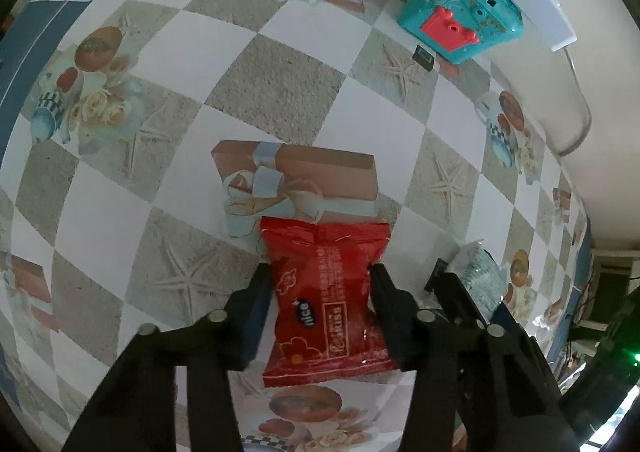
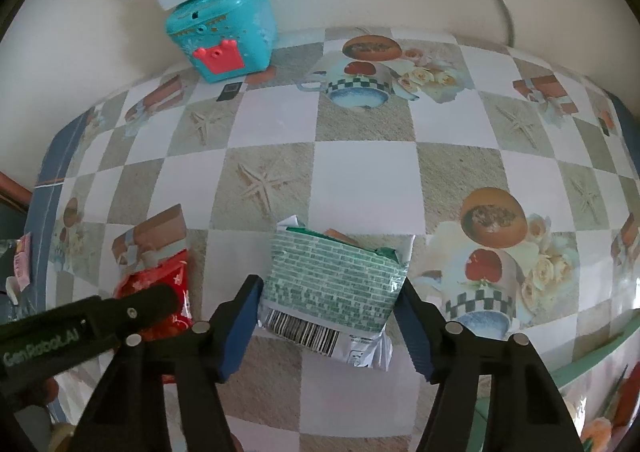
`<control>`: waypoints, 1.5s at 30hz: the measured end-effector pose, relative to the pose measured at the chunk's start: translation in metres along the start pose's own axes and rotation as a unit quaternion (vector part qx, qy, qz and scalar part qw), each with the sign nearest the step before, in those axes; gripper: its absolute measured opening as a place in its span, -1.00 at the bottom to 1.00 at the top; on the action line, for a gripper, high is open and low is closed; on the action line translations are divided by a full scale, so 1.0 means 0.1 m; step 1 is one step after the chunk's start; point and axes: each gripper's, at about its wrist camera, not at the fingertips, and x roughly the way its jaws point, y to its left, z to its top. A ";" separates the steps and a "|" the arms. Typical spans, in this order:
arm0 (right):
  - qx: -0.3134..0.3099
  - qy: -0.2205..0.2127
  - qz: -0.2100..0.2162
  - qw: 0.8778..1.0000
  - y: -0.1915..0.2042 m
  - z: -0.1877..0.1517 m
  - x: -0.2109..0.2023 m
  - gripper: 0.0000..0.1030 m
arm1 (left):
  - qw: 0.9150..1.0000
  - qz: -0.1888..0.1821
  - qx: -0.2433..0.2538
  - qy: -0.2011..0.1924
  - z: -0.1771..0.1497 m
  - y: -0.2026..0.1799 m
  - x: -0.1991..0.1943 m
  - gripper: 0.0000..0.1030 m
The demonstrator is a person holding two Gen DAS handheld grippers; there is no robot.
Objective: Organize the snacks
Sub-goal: 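Close the left gripper on the red candy bag while the right grips the green-white pack, then lift the red bag and green-white pack and carry them over the tray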
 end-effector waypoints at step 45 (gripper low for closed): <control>0.058 -0.102 -0.015 0.993 -0.72 -1.91 -1.90 0.28 | 0.987 -0.008 0.013 -0.158 -2.39 -0.18 -1.20 -0.08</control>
